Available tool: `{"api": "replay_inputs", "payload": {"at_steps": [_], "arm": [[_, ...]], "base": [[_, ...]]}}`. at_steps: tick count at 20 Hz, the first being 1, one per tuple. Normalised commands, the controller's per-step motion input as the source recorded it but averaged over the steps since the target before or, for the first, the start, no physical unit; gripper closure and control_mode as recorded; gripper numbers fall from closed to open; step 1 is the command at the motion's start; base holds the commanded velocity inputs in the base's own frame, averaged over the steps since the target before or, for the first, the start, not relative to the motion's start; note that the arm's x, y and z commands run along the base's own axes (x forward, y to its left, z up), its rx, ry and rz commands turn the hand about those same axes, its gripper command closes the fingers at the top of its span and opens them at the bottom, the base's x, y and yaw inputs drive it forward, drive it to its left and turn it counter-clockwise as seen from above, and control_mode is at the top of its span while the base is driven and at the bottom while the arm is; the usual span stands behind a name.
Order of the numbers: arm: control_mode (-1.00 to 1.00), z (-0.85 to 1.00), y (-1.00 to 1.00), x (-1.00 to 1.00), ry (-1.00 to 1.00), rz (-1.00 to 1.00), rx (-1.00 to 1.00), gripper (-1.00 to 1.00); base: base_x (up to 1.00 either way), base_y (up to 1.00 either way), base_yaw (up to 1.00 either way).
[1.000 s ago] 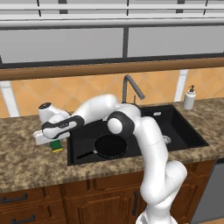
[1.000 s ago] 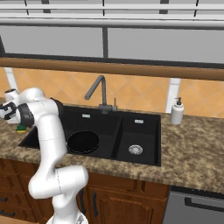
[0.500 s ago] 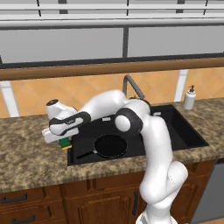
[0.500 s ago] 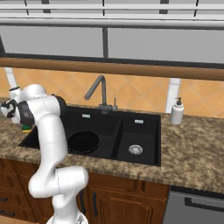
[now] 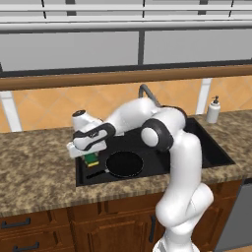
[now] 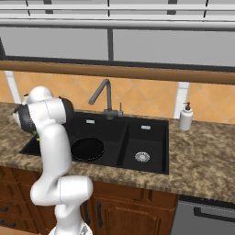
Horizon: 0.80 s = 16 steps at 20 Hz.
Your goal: Pick the pan and sponge and place them into the sink. Then turn on the water.
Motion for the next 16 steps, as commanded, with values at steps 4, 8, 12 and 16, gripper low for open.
{"api": "replay_inputs", "payload": {"at_steps": [4, 8, 12, 16], "arm": [[-1.00, 0.00, -0.81, 0.00, 0.00, -0.09, 0.00, 1.00], [-1.00, 0.00, -0.70, 0.11, 0.00, -0.13, 0.00, 1.00], [-1.00, 0.00, -0.63, 0.10, 0.00, -0.12, 0.00, 1.00], [-1.00, -0.01, -0.52, 0.12, 0.00, -0.04, 0.03, 1.00]], "base": [[0.00, 0.00, 0.00], [0.00, 0.00, 0.00], [0.00, 0.00, 0.00], [0.00, 0.00, 0.00]]}}
